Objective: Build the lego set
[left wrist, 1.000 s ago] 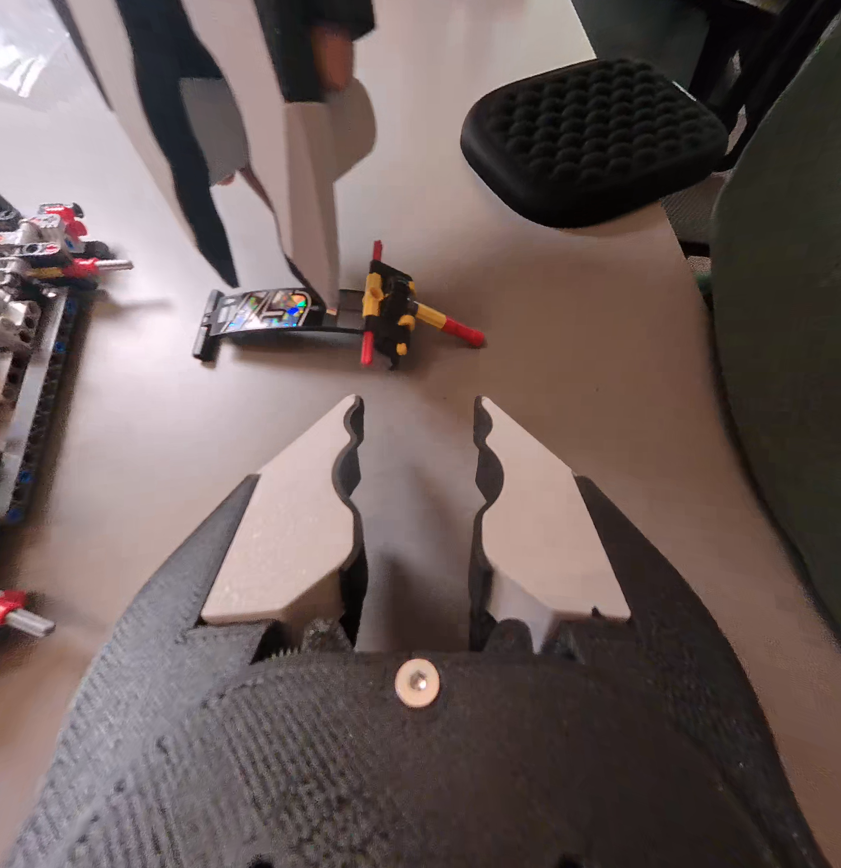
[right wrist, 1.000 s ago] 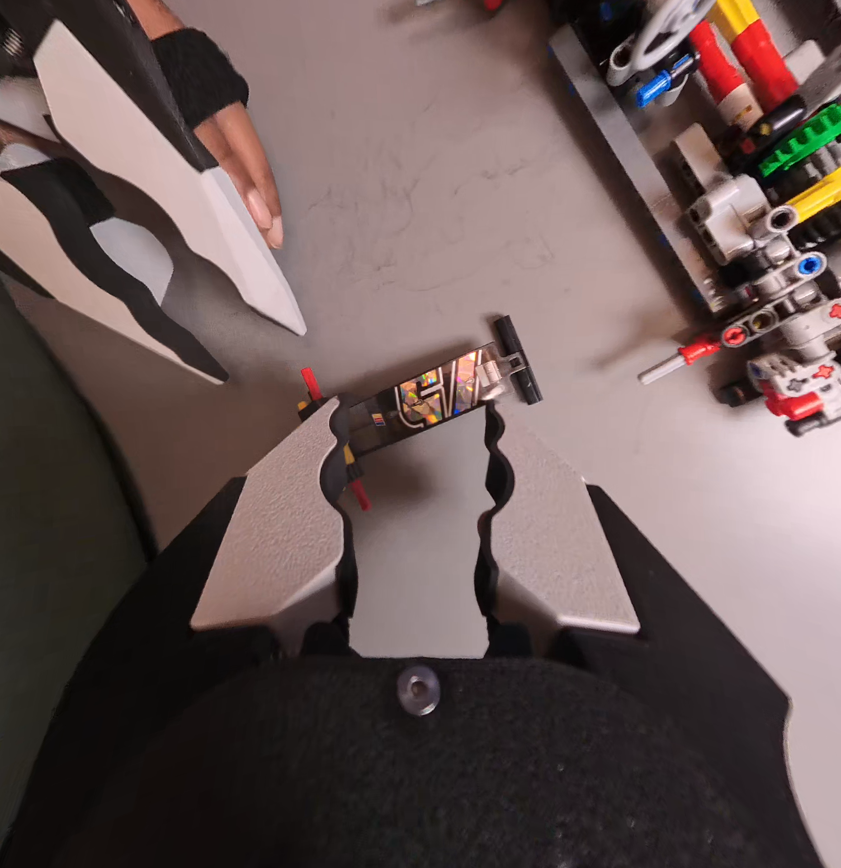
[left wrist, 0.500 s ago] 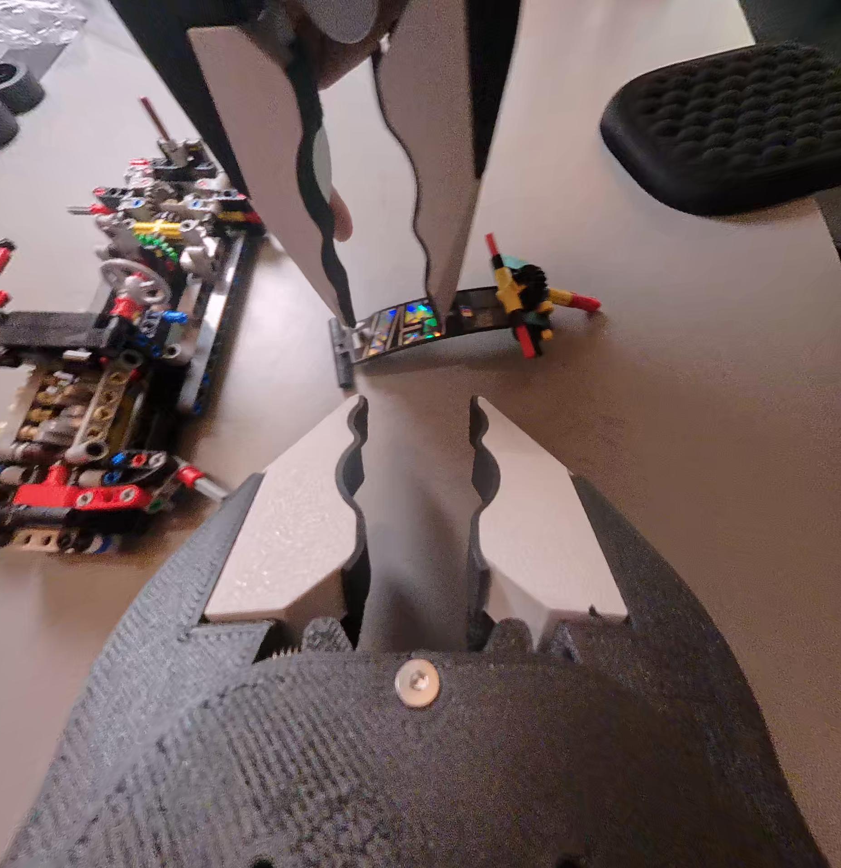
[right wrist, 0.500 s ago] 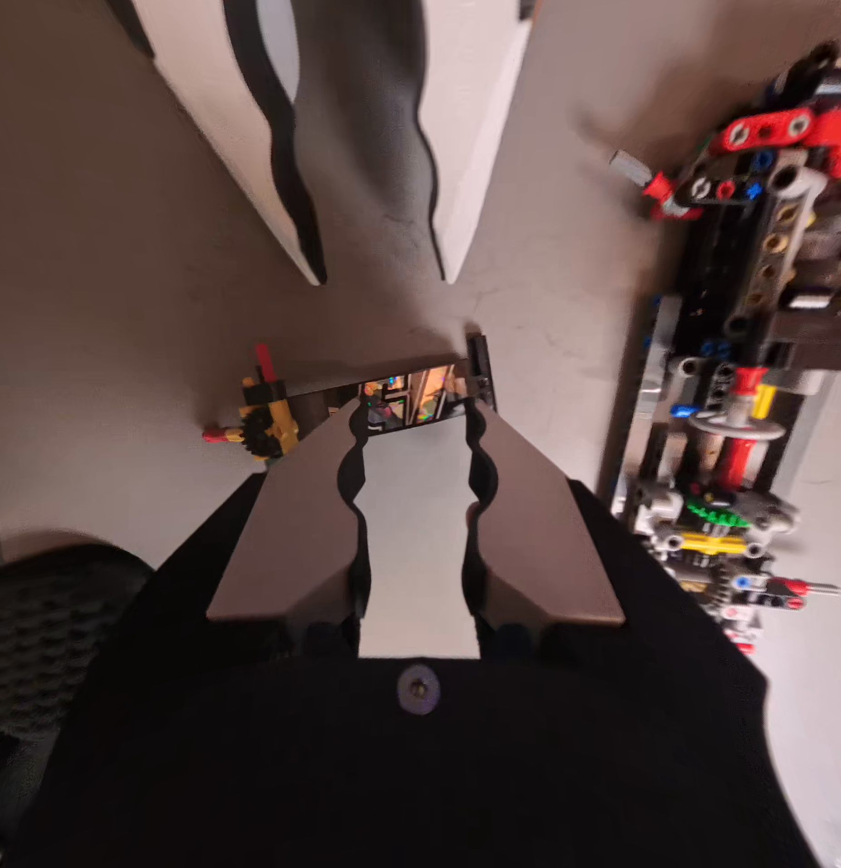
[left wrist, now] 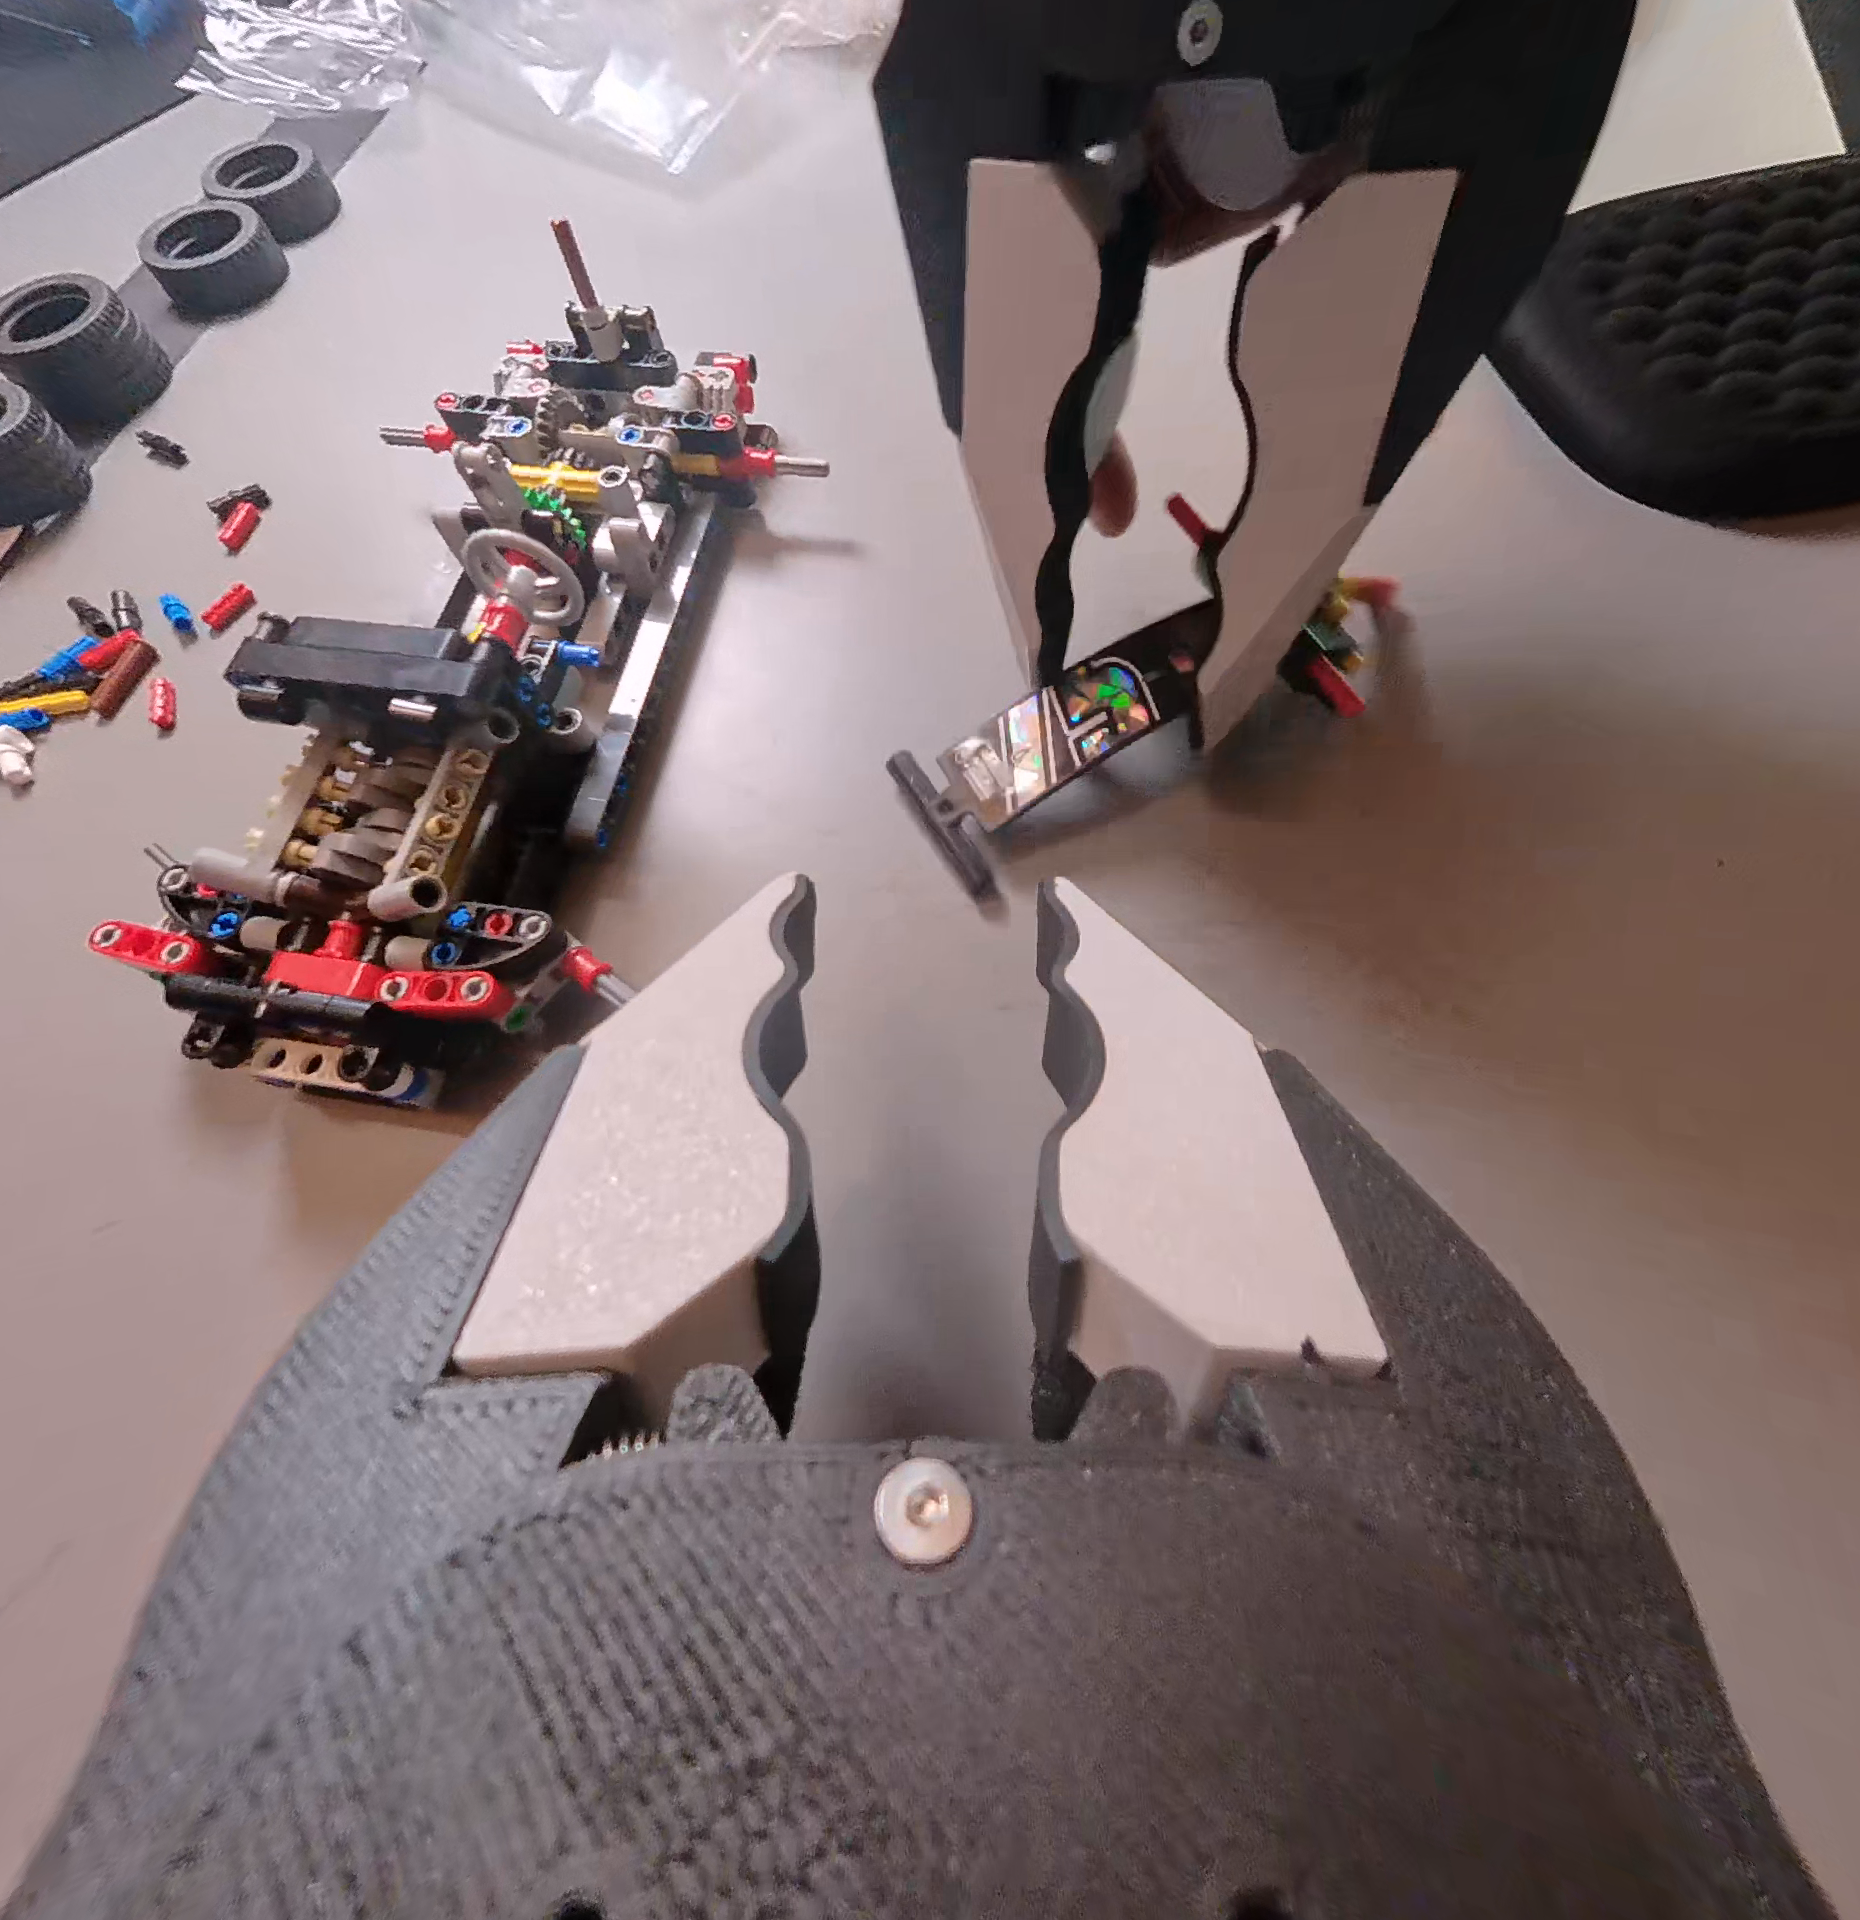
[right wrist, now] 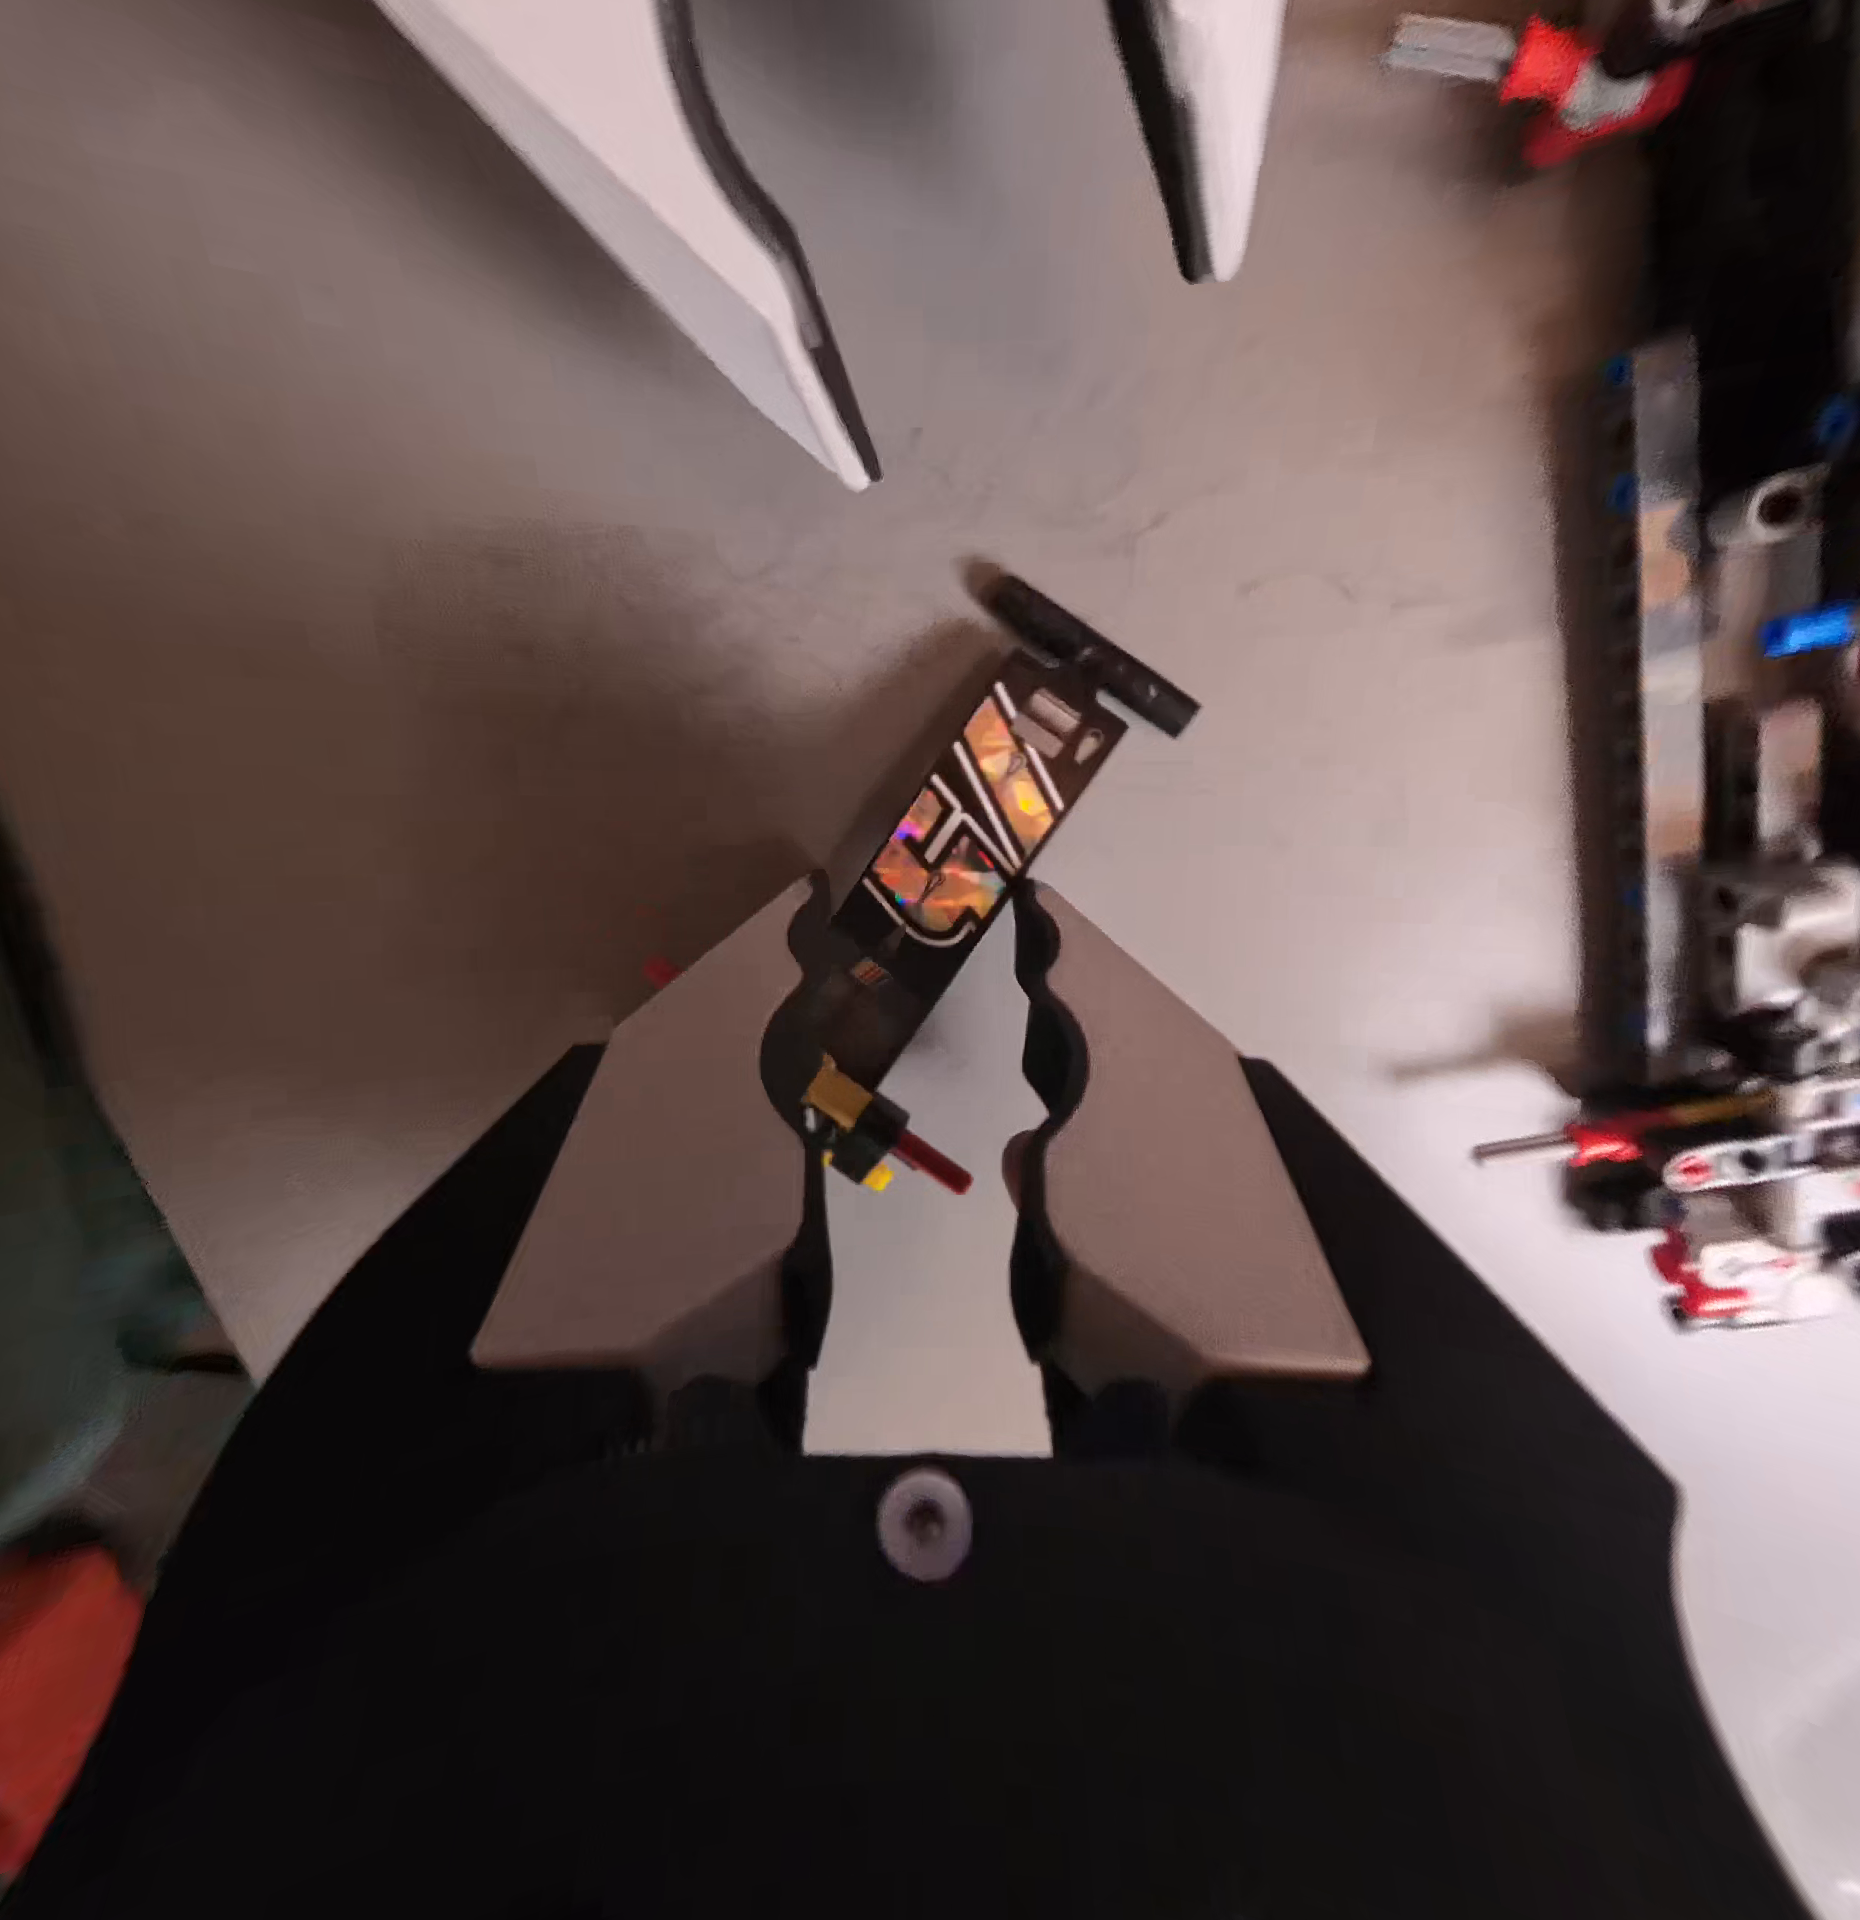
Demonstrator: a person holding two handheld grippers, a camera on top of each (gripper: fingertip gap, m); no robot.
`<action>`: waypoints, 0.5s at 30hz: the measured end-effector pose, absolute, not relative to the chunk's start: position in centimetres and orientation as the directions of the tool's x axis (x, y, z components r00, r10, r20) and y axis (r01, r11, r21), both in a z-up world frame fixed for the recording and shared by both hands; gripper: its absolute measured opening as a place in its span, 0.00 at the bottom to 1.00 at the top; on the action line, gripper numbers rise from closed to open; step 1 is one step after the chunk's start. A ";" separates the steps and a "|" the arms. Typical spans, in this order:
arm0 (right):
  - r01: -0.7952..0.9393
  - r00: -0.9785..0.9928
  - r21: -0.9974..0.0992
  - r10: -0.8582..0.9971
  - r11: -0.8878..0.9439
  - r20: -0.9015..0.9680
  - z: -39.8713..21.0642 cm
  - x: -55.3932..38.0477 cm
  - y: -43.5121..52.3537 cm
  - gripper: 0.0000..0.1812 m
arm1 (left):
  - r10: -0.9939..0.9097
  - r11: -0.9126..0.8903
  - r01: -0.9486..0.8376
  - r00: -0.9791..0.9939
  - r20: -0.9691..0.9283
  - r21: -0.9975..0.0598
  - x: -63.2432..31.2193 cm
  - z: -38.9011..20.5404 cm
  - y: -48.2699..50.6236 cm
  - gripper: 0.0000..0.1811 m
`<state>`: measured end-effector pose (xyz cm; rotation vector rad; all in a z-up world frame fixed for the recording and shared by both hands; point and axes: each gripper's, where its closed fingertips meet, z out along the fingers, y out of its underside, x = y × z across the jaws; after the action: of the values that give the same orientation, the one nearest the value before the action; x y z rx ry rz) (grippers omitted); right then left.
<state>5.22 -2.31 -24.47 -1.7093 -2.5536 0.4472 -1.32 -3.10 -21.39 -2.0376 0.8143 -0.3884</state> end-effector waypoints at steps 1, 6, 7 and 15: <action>0.866 -0.476 -0.231 0.874 0.444 -0.102 -24.5 5.5 -2.0 0.17 | -0.682 -0.395 -0.401 0.731 -0.029 -0.827 -1.1 -21.4 -3.2 0.23; 0.608 -0.793 -0.072 0.609 0.791 -0.011 -24.3 6.9 -0.6 0.15 | -0.705 -0.408 -0.401 0.709 0.005 -0.820 -0.3 -22.2 -3.6 0.25; 0.586 -0.810 -0.045 0.586 0.809 0.000 -24.3 7.0 -0.3 0.15 | -0.706 -0.412 -0.403 0.708 0.007 -0.817 -0.2 -22.4 -3.6 0.25; 0.643 -0.747 -0.145 0.658 0.752 0.098 -23.5 7.4 0.4 0.30 | -0.714 -0.409 -0.406 0.700 0.009 -0.818 0.3 -22.6 -3.8 0.25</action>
<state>7.40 0.38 -23.46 -1.0475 -2.8049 0.1534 0.34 -3.76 -22.62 -2.0506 0.8552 -0.4557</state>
